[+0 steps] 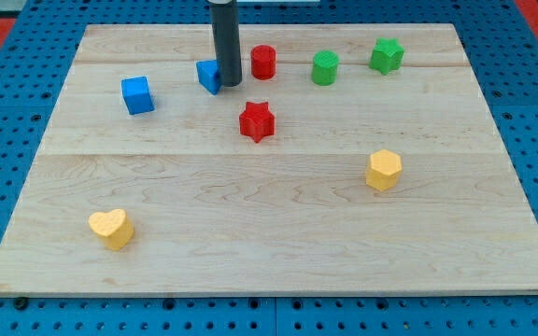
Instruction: Slightly push the red circle towards the blue triangle
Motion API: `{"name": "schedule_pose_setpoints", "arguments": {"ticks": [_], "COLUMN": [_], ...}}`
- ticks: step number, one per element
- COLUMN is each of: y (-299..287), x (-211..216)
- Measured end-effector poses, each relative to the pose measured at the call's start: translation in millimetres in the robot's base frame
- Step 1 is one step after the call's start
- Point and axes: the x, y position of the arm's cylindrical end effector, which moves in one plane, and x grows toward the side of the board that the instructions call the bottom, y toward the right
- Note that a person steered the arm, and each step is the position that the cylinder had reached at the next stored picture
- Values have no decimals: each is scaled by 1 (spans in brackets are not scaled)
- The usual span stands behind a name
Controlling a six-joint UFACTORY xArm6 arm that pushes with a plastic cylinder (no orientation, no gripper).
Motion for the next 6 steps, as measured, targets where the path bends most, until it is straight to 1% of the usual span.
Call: {"name": "schedule_pose_setpoints", "arguments": {"ticks": [1,3,4,6], "y": [-11,40,62,84], "x": [7,7,1,-32]}}
